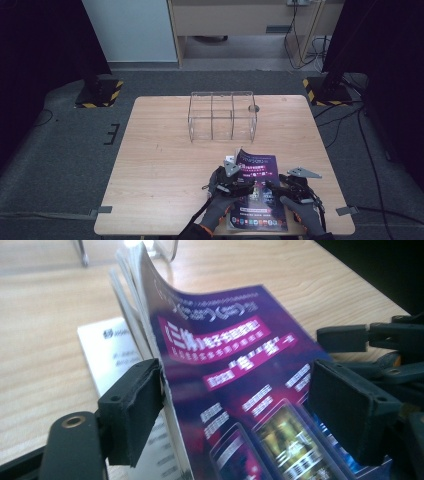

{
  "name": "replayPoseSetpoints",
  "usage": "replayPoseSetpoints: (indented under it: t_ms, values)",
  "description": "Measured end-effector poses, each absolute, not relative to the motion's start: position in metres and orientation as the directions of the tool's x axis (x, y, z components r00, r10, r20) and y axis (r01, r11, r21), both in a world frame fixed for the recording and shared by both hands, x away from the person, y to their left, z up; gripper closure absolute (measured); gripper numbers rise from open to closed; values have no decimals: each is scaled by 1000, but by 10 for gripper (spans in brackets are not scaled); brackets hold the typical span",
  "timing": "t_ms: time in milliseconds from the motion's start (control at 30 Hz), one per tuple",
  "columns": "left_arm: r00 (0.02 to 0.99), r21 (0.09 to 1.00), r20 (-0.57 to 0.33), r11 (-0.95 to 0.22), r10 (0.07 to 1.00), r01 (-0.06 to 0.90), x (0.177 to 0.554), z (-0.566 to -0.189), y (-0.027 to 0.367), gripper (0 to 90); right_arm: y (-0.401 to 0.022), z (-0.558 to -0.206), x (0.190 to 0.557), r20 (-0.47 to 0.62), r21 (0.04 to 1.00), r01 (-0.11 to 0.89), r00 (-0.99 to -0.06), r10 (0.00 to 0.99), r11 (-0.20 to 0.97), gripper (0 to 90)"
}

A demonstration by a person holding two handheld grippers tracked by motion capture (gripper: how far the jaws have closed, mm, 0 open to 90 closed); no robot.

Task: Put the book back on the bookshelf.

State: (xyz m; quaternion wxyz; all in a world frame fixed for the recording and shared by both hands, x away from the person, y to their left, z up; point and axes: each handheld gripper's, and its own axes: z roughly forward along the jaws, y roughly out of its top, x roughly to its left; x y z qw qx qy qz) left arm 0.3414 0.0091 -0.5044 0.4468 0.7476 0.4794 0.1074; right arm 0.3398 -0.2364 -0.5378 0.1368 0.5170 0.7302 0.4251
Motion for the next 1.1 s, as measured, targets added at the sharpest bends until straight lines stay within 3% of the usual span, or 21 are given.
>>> replayPoseSetpoints:
  t_ms: [133, 533, 700, 900, 1100]
  values:
    - [498, 737, -409, -44, 764, 674, 349, -509, 26, 214, -236, -538, 340, 238, 761, 640, -428, 872, 106, 312]
    - [515, 778, -258, -141, 817, 613, 343, -507, 9, 215, -236, -537, 339, 238, 760, 641, -427, 872, 107, 312]
    - [493, 767, -244, -145, 835, 625, 350, -504, 4, 225, -237, -538, 339, 235, 762, 639, -428, 873, 108, 316]
    - [469, 738, -145, -221, 871, 638, 355, -512, 3, 210, -236, -537, 339, 233, 760, 641, -424, 875, 108, 321]
    - [441, 709, -174, -199, 881, 677, 358, -528, 13, 228, -235, -537, 339, 224, 762, 638, -418, 880, 108, 330]
